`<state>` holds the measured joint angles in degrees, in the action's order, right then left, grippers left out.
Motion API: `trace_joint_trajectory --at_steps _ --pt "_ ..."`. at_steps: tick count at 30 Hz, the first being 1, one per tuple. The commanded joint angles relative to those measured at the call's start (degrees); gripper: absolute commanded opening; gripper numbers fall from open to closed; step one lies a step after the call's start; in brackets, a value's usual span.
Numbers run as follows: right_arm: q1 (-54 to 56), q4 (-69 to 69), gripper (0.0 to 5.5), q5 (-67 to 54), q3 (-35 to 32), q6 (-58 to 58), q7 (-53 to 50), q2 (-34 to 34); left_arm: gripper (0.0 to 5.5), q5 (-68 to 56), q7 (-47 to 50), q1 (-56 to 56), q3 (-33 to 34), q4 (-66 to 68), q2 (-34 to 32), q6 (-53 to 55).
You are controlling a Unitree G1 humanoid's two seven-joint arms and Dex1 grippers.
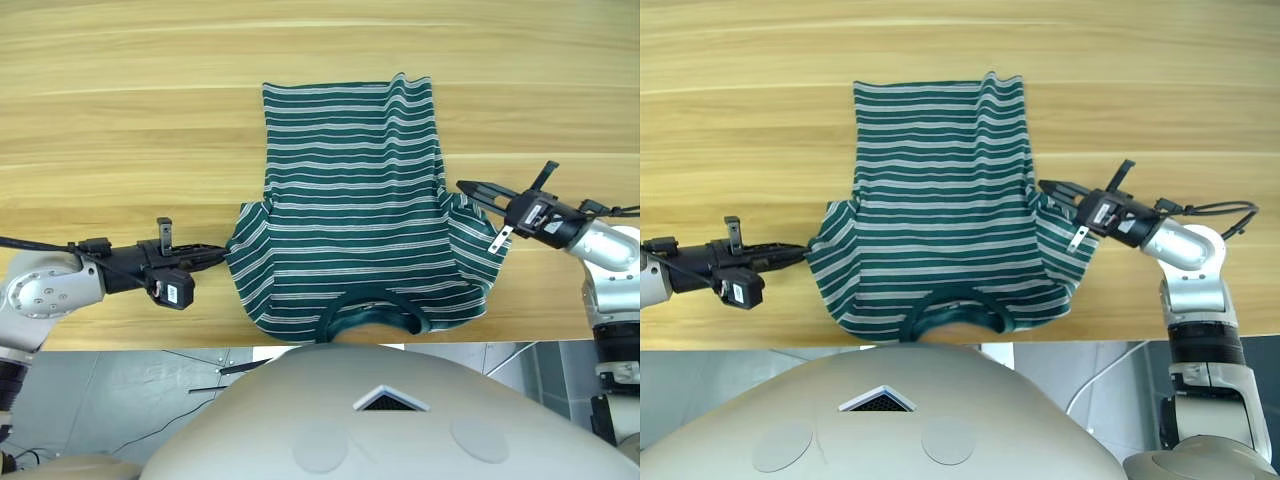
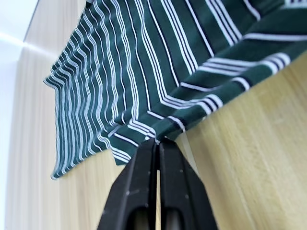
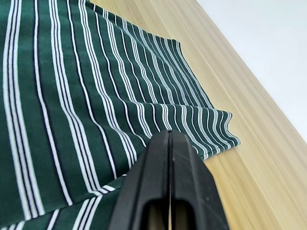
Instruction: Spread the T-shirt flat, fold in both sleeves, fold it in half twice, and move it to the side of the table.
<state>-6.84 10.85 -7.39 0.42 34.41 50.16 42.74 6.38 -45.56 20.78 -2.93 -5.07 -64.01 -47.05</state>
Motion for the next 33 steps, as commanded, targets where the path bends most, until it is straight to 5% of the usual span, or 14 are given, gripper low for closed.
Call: trace_joint_trajectory --at_steps 1,12,33 --pt "-0.3 -0.4 0.0 0.0 0.0 0.3 0.0 -0.2 0.02 -0.4 -0.4 -2.7 -0.3 -2.3 0.2 -0.1" --pt "-0.9 -4.2 0.0 0.2 0.3 -0.3 -0.2 -0.4 0.02 4.2 -3.0 -14.8 -11.3 -2.1 8.3 1.5" --pt "-0.7 -6.3 0.0 -0.1 0.2 -1.1 -0.2 -0.7 0.02 9.4 -3.3 -18.6 -19.5 -0.6 13.8 3.2"
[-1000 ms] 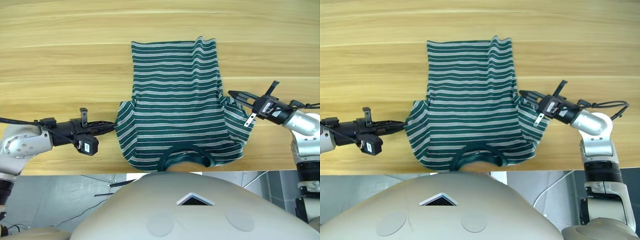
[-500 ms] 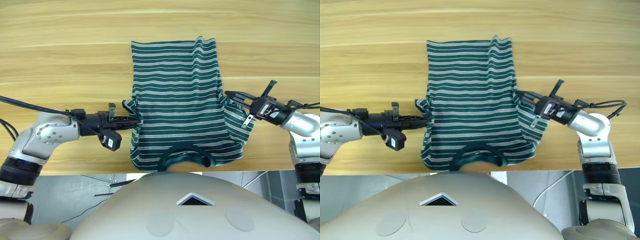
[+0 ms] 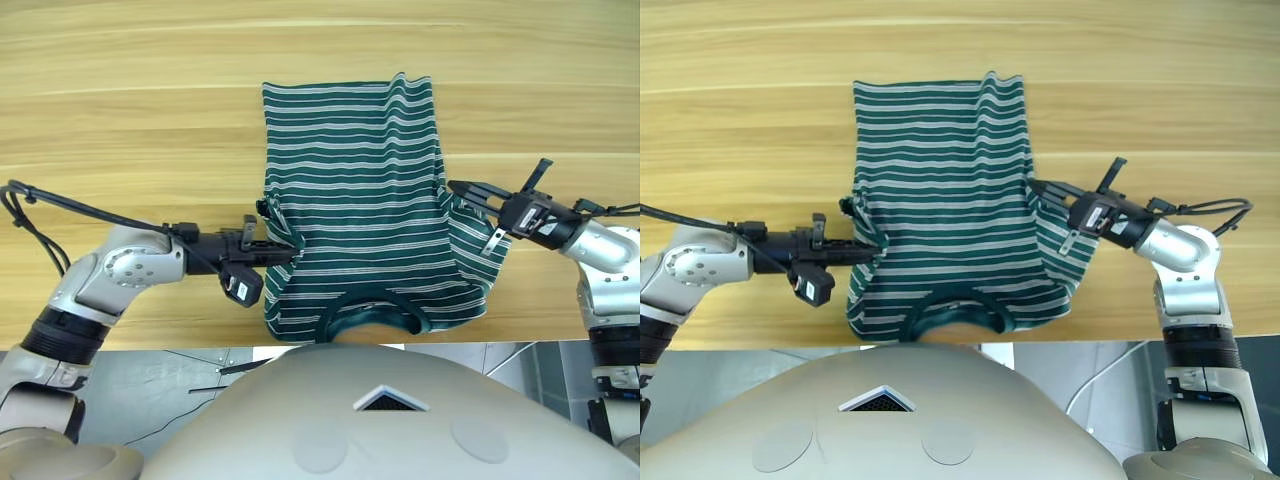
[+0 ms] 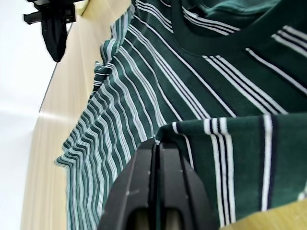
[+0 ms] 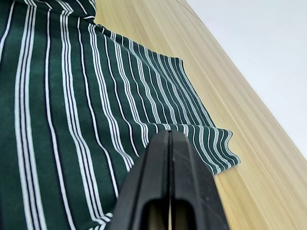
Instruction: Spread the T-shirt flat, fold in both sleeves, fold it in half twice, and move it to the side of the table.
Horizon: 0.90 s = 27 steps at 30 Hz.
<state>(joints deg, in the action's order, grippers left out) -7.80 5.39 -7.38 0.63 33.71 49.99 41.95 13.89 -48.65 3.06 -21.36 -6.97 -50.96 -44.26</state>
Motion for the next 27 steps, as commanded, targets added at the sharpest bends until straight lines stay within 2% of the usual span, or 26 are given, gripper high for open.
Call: trace_joint_trajectory --at_steps 1,20,27 --pt "0.4 -0.7 0.0 -0.1 0.0 -0.5 0.0 0.1 0.02 2.2 -0.1 -1.0 -1.3 1.6 1.1 0.4" --pt "2.0 0.4 0.0 0.0 0.9 -0.7 0.1 -1.3 0.02 5.5 2.0 -3.5 -4.9 4.5 7.9 2.2" --pt "1.6 0.3 0.0 -0.3 1.4 -0.6 0.4 -1.2 0.02 5.9 1.1 -3.2 -6.1 4.9 8.1 4.5"
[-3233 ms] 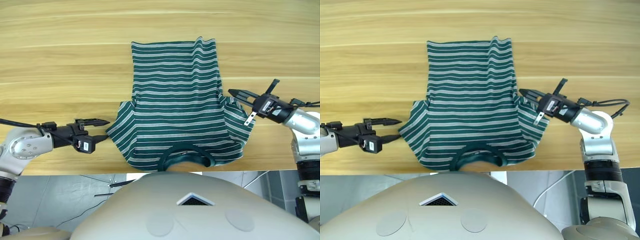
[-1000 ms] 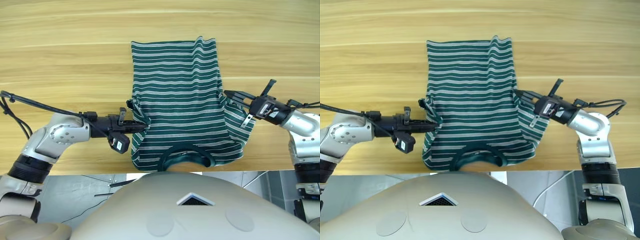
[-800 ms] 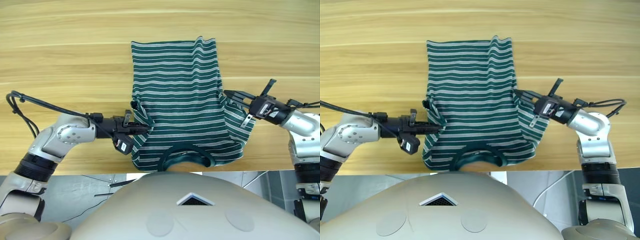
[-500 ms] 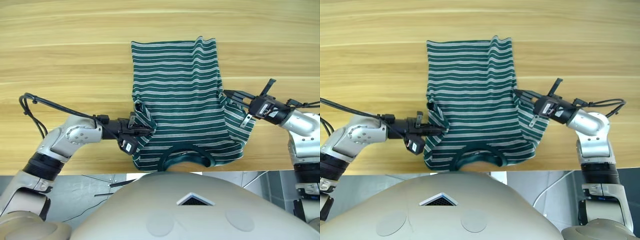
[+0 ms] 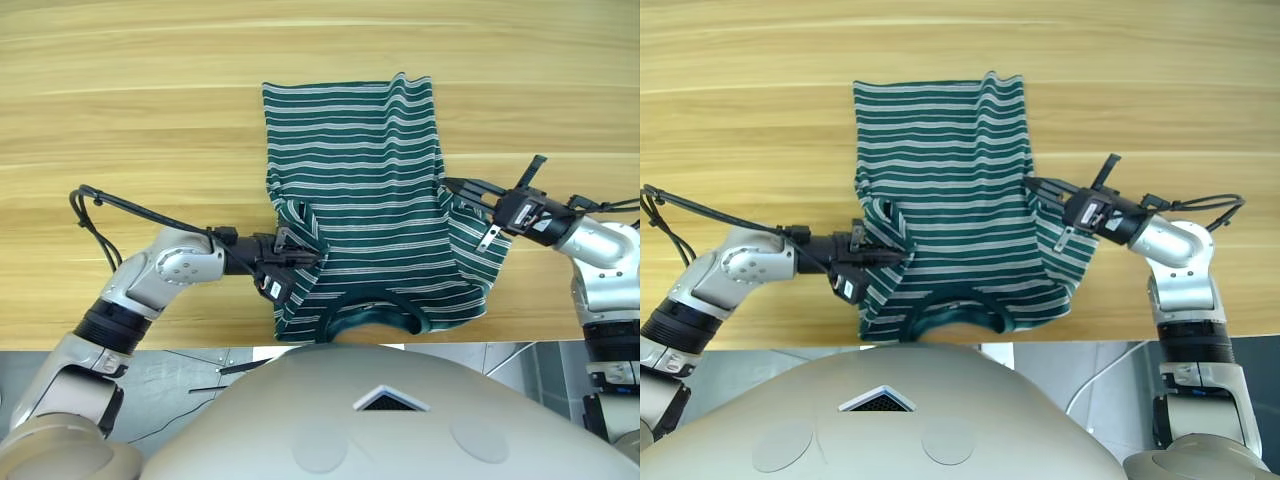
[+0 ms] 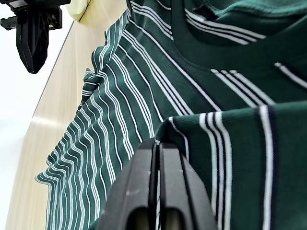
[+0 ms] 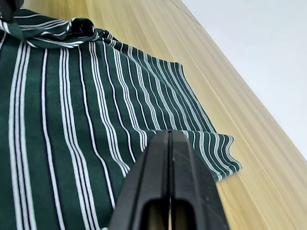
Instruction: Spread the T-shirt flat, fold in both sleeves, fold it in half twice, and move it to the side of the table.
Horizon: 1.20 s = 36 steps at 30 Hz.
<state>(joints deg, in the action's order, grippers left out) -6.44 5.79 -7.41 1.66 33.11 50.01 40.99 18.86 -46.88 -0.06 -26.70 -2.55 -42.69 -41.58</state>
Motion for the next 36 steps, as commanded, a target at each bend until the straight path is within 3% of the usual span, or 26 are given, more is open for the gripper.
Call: trace_joint_trajectory --at_steps 1,3,17,21,25,29,32,36 --pt "0.1 -0.2 0.0 -0.3 0.4 0.0 0.4 -0.2 0.02 1.1 -1.1 -0.2 -0.9 0.9 -0.3 2.6" --pt "0.0 -0.4 0.0 -0.5 0.5 0.0 0.5 -0.1 0.02 0.6 -2.3 0.0 -1.4 0.9 -1.2 3.6" --pt "0.5 -0.9 0.0 -1.8 0.0 -0.4 0.1 -0.3 2.0 -8.7 -3.9 0.6 -1.2 -1.9 0.0 4.6" --pt "2.0 -2.2 0.61 -5.2 -2.3 -1.9 -1.1 -0.9 2.55 -8.0 -1.0 -0.2 1.9 -1.0 0.1 4.4" --pt "3.2 0.2 1.33 -1.7 -10.7 -2.0 -5.1 4.3 3.2 -5.0 2.5 -0.4 4.5 2.2 -0.1 3.3" --pt "-0.3 5.3 1.87 10.4 -18.1 -0.4 -9.7 13.6 3.7 -3.9 4.3 -0.1 5.4 3.2 0.4 3.0" --pt "-8.3 5.0 2.34 14.3 -24.1 1.6 -8.1 19.3 4.14 -3.2 5.0 -0.2 5.3 4.0 0.6 2.8" --pt "-18.9 0.9 2.4 13.4 -29.1 3.3 -3.3 21.9 4.7 -2.4 6.2 -0.1 5.5 5.0 0.8 2.3"
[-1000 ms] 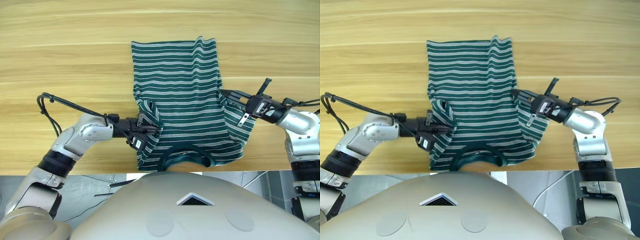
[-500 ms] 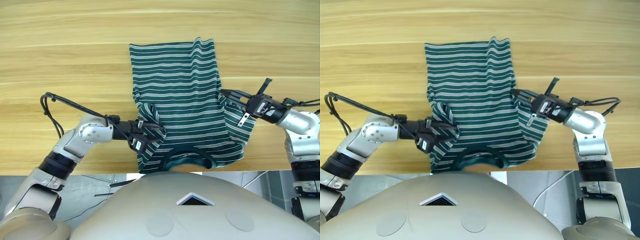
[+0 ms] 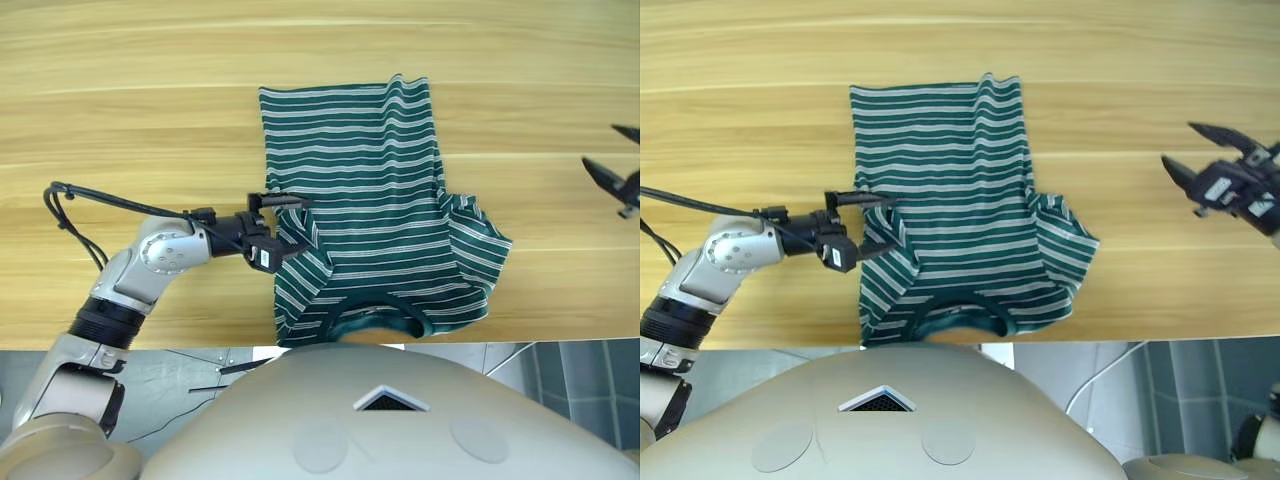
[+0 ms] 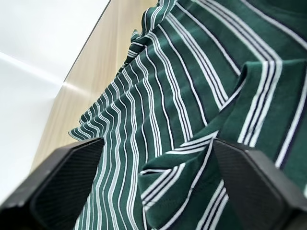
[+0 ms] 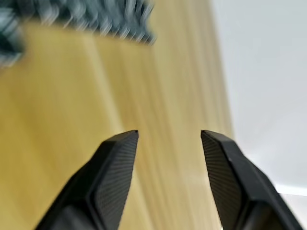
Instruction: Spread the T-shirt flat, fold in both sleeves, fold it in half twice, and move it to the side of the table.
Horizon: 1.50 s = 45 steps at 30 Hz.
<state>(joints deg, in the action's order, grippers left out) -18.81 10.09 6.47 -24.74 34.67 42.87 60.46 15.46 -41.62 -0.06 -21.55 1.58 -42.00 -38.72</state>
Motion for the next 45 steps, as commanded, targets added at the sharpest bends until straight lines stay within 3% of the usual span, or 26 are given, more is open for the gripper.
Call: trace_joint_trajectory --at_steps 1,4,9,14,26,34,37,45 --pt "-9.2 -4.7 2.4 -1.0 -2.3 2.3 5.2 2.1 4.85 1.4 1.4 -0.2 0.2 1.5 0.4 -0.7" --pt "-12.9 -6.4 2.4 -1.1 0.2 2.8 7.0 1.0 5.37 2.0 2.2 -0.6 -0.1 2.6 1.0 -0.9" --pt "-10.3 -3.7 2.4 3.3 11.9 1.8 6.6 -2.7 5.37 2.6 3.2 -1.4 -0.2 4.1 1.6 -1.6" --pt "-6.8 1.6 2.4 7.0 19.1 2.0 4.2 -5.1 5.37 3.1 3.6 -1.7 -0.5 4.6 2.5 -1.8" --pt "-4.8 6.6 2.4 6.9 23.4 3.4 0.5 -3.0 5.37 3.4 4.1 -2.1 -0.5 4.6 3.2 -2.0" --pt "-4.3 7.5 0.9 6.9 25.5 3.9 -0.5 -2.7 5.4 3.8 4.6 -2.1 -0.4 5.0 3.4 -2.6" --pt "-4.2 8.1 0.1 6.8 26.2 4.2 -0.9 -2.6 5.4 3.9 4.8 -2.2 -0.6 5.0 3.6 -2.6" --pt "-4.7 7.7 0.03 2.5 25.4 6.6 -0.6 -1.7 5.4 4.0 5.1 -2.0 -0.8 4.9 4.0 -2.6"
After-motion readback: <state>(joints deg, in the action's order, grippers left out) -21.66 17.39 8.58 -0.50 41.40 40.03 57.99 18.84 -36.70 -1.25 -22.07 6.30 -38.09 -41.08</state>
